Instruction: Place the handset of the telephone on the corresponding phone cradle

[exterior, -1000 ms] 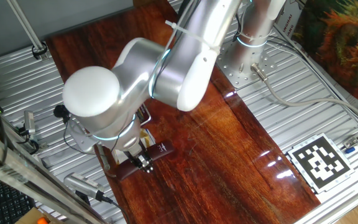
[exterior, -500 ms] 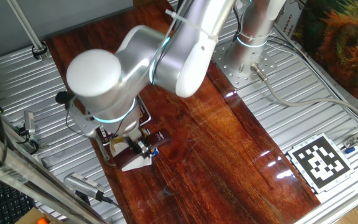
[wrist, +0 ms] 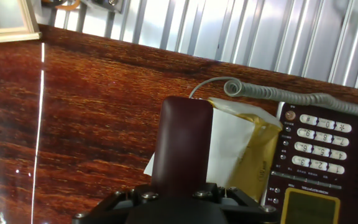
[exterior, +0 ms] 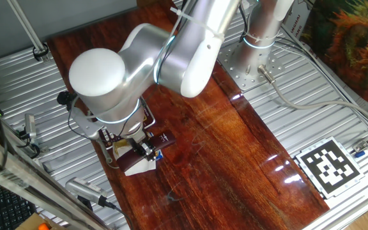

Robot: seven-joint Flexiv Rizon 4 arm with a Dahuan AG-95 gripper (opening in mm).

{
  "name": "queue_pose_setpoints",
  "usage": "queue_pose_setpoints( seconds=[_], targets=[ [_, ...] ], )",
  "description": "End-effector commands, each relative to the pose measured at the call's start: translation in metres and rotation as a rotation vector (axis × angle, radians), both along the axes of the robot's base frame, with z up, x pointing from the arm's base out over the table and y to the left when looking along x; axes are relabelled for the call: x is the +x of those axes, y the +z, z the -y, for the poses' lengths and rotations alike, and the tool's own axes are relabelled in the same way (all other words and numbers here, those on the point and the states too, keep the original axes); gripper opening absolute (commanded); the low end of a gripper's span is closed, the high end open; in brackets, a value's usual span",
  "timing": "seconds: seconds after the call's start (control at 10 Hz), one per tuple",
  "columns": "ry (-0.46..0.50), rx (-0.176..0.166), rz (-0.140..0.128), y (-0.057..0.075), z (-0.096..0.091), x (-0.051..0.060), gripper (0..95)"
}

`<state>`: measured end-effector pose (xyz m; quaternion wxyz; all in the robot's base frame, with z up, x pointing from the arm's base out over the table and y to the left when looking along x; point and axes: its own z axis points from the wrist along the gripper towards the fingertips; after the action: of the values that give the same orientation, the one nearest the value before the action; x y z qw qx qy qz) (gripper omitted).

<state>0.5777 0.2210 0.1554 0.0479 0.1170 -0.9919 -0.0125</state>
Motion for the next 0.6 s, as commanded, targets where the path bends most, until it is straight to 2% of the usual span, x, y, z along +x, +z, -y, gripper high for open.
queue_pose_setpoints(
  seconds=[0.1,0.2,0.4,0.5,0.6],
  targets=[
    [0.003,-0.001,0.001,0.000,0.000,-0.001,0.0],
    [0.001,-0.001,0.001,0.000,0.000,0.000,0.0],
    [-0.011,0.000,-0.001,0.001,0.011,0.010,0.0],
    [-0.006,0.002,-0.002,0.001,0.026,0.017,0.0],
    [0.009,0.007,-0.001,0.002,0.057,0.020,0.0]
  ],
)
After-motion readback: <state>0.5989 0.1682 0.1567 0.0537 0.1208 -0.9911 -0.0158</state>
